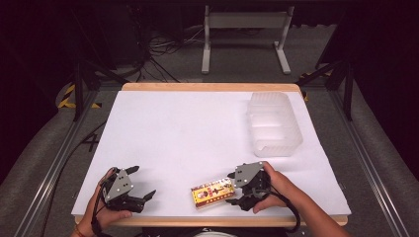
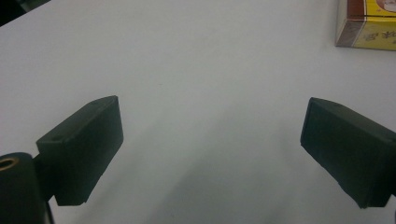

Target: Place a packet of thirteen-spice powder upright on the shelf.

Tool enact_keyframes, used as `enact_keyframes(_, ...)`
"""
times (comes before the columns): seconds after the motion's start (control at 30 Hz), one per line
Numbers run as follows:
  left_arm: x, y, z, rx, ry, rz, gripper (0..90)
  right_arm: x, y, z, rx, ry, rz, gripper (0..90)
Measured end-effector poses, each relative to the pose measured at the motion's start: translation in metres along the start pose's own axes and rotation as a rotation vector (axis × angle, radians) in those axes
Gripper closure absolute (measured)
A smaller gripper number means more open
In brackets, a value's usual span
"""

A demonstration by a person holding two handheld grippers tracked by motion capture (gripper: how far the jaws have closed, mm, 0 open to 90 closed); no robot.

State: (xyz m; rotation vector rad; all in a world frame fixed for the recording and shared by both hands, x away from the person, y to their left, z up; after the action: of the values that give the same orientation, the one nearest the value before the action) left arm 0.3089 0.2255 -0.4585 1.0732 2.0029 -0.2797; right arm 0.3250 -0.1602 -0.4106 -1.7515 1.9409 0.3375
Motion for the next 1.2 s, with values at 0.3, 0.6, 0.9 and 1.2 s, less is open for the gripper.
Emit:
enact_keyframes(0.3, 0.001, 0.001, -0.001, -0.001, 0.001, 0.009, 6.6, -0.036, 0.005, 0.025, -0.061, 0.027, -0.095, 24.5)
enact_keyframes(0.6, 0.001, 0.0, 0.0, -0.003, 0.01, 0.011, 6.6, -0.06, 0.008, 0.043, -0.115, 0.095, -0.163, 24.3)
enact_keyframes(0.9, 0.001, 0.0, 0.0, 0.001, 0.01, 0.012, 6.6, -0.077, 0.01, 0.058, -0.136, 0.157, -0.198, 23.3)
enact_keyframes(1.2, 0.001, 0.0, 0.001, 0.006, 0.013, 0.014, 6.6, -0.087, 0.009, 0.071, -0.144, 0.222, -0.241, 26.4)
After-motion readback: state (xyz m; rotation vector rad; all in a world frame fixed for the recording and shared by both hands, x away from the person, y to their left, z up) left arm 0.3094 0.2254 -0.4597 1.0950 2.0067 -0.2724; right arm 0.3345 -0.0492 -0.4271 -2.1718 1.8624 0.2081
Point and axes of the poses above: each handheld gripper's, and its own axes: z roughly forward along the jaws, x roughly out of its underside, y roughly to its left, the point moved 1 cm from there along z, roughly forward along the jaws, and after that the axes turned 7 degrees about y, right-handed, at the moved point
